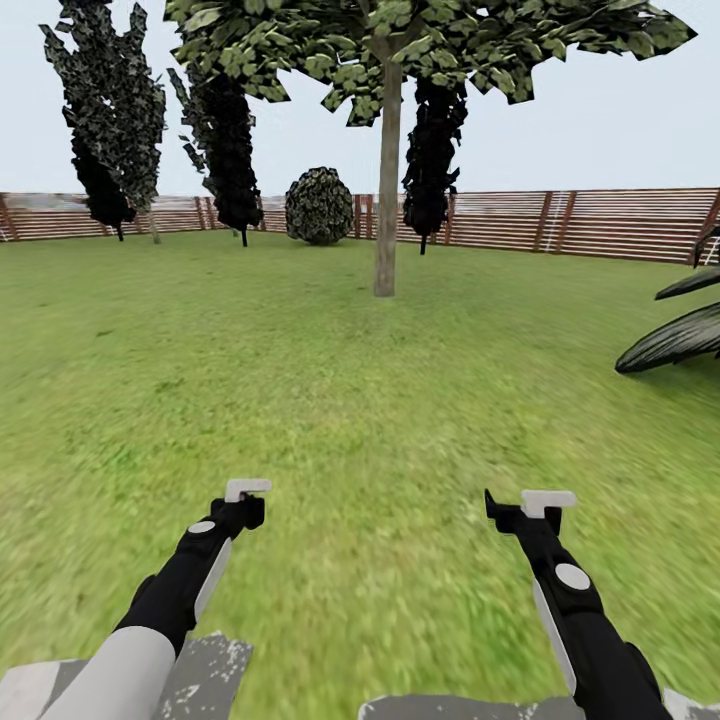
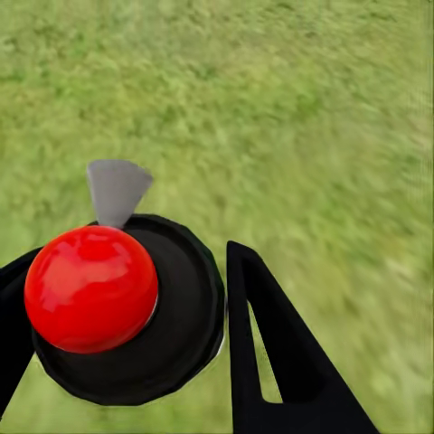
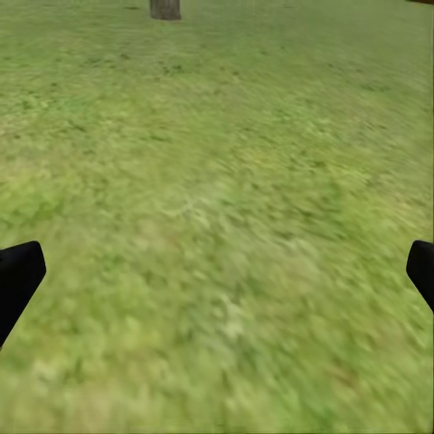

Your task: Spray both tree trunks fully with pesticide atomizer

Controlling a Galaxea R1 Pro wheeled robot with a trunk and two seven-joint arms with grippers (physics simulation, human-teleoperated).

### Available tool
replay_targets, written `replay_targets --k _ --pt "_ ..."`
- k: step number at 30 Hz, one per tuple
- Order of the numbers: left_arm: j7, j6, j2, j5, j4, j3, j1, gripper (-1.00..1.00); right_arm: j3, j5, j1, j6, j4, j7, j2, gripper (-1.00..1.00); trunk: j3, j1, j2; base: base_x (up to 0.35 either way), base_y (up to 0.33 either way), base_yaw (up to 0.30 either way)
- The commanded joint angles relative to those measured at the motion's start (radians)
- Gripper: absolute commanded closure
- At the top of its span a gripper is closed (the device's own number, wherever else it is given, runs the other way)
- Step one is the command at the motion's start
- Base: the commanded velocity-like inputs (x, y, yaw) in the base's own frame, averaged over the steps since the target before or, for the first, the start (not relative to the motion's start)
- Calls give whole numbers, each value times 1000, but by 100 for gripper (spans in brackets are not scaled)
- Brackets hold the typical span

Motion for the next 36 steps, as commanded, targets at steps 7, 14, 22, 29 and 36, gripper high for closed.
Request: replay_targets --k 7,14,22,29,36 --pt "0 0 0 0 0 0 0 100 0 0 0 0 1 0 0 -100 0 0 0 339 0 0" --pt "0 0 0 0 0 0 0 100 0 0 0 0 2 0 1 -100 0 0 0 339 0 0" --pt "0 0 -1 0 0 -1 0 100 0 0 0 0 3 0 0 -100 0 0 0 339 0 0" --pt "0 1 -9 -1 0 0 0 100 0 0 0 0 4 0 1 -100 0 0 0 340 0 0" --pt "0 1 -9 -1 0 0 0 100 1 1 0 -1 23 0 1 -100 0 0 0 340 0 0"
